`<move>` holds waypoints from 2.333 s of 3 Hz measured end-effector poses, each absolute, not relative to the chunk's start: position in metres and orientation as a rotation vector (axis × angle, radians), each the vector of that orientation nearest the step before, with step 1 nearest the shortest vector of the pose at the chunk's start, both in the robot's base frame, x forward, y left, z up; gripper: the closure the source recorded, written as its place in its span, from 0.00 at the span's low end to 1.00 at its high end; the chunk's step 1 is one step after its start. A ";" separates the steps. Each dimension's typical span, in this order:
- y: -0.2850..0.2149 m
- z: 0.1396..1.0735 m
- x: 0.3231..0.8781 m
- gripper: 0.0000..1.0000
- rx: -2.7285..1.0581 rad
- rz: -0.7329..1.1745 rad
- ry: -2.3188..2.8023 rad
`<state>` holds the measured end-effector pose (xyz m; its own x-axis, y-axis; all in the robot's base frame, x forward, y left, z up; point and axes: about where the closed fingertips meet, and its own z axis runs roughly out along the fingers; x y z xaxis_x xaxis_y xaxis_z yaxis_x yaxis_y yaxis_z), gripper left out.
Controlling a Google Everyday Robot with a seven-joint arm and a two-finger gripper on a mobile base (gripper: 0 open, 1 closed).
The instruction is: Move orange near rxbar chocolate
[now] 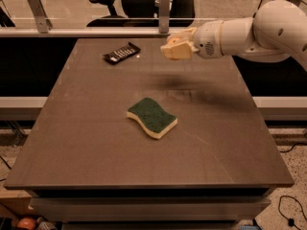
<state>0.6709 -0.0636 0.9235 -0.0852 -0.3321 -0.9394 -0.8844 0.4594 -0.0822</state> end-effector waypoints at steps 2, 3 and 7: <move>-0.041 0.920 0.687 1.00 -1.118 0.684 1.635; -0.033 0.918 0.695 1.00 -1.120 0.693 1.633; 0.005 0.905 0.738 1.00 -1.083 0.698 1.673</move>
Offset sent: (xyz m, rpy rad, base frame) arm 0.0168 0.0204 0.0014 -0.0215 -0.0051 0.0565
